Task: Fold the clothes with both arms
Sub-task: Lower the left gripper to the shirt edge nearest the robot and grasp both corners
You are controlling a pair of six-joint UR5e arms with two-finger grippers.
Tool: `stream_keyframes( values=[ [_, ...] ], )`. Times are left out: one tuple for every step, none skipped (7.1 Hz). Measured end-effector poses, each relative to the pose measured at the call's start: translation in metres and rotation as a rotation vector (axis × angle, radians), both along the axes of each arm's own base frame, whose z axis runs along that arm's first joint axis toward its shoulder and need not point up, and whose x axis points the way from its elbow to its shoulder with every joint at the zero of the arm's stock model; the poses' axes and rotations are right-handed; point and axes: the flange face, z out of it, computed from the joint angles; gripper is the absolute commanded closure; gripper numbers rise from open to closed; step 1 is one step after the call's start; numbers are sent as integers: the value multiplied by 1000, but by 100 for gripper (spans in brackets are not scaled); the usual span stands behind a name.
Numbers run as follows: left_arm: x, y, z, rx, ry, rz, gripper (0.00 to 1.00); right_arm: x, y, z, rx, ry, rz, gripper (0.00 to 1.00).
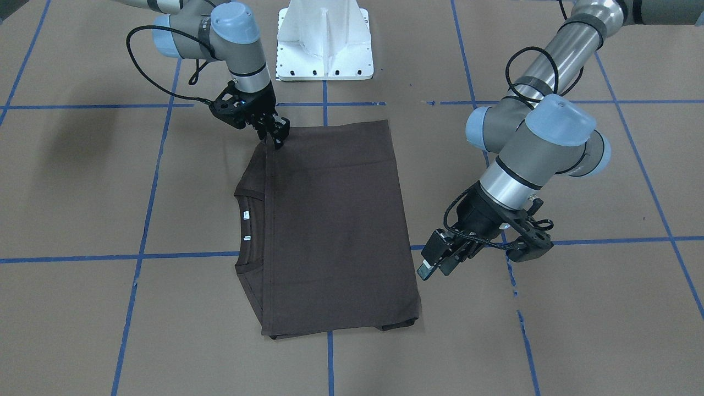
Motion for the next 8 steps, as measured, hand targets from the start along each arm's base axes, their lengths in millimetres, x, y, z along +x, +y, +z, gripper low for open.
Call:
stream_keyframes(
  values=[
    [0, 0, 0, 0, 0, 0, 35, 1, 0, -1, 1, -3, 0, 100],
    [0, 0, 0, 0, 0, 0, 35, 1, 0, -3, 1, -6, 0, 100],
    [1, 0, 0, 0, 0, 1, 35, 3, 0, -6, 3, -12, 0, 100],
    [2, 2, -1, -2, 4, 3, 35, 6, 1, -11, 6, -22, 0, 100],
    [3, 12, -5, -28, 30, 3, 35, 11, 2, -16, 9, -34, 0, 100],
    [7, 42, -13, -82, 90, 14, 35, 19, 3, -22, 12, -49, 1, 100],
    [13, 91, -20, -135, 148, 42, 35, 30, 6, -28, 17, -68, 1, 100],
    [18, 138, -20, -178, 176, 63, 34, 40, 9, -33, 21, -83, 1, 100]
  ],
)
